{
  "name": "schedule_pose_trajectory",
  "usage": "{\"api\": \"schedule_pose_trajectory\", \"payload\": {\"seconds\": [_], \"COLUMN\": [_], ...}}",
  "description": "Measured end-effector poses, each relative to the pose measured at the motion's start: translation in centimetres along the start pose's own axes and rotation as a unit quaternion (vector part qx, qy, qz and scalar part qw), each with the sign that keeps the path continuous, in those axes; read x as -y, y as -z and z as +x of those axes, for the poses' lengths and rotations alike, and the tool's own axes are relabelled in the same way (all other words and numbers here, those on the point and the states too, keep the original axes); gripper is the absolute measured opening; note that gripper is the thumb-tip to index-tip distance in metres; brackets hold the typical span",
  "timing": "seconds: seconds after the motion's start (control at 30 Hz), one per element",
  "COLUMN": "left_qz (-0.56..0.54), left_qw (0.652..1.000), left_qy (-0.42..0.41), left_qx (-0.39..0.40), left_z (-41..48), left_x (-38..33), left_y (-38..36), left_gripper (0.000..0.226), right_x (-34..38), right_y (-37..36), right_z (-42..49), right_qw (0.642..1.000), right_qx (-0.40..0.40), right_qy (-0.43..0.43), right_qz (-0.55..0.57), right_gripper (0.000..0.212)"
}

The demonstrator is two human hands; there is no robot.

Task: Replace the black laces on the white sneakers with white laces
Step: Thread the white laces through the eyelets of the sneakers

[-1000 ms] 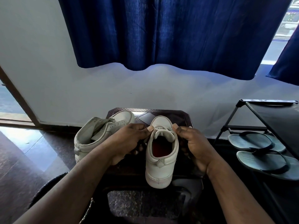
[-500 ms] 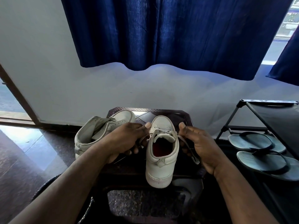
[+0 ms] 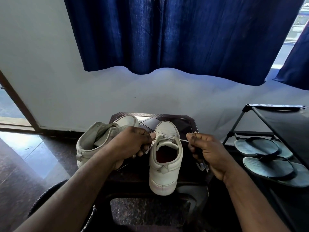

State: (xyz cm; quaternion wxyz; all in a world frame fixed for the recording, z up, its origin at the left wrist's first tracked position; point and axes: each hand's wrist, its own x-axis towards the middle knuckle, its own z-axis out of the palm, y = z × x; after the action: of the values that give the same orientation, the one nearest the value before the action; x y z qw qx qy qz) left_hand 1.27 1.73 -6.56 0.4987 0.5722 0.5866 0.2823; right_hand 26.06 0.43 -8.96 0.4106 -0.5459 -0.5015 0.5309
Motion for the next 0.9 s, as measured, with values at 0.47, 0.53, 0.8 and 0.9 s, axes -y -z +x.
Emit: {"api": "schedule_pose_trajectory", "payload": {"seconds": [0.47, 0.53, 0.8, 0.9], "left_qz": [-0.231, -0.225, -0.199, -0.216], "left_qw": [0.967, 0.968, 0.968, 0.958], "left_qy": [-0.101, -0.105, -0.153, -0.186], "left_qx": [-0.025, -0.03, -0.024, -0.023], "left_z": [-2.5, -3.0, -6.3, -8.0], "left_x": [-4.4, -6.2, -15.9, -19.3], "left_y": [2.6, 3.2, 5.5, 6.0], "left_gripper": [0.01, 0.011, 0.014, 0.016], "right_x": [5.3, 7.8, 19.0, 22.9], "right_y": [-0.4, -0.5, -0.1, -0.3], "right_z": [-2.1, -2.8, -5.5, -6.9], "right_qw": [0.986, 0.988, 0.98, 0.973], "right_qx": [-0.048, -0.035, -0.042, -0.049], "right_qy": [0.118, 0.135, 0.195, 0.225], "right_qz": [0.104, 0.064, -0.001, 0.008], "right_gripper": [0.007, 0.011, 0.013, 0.014]}}
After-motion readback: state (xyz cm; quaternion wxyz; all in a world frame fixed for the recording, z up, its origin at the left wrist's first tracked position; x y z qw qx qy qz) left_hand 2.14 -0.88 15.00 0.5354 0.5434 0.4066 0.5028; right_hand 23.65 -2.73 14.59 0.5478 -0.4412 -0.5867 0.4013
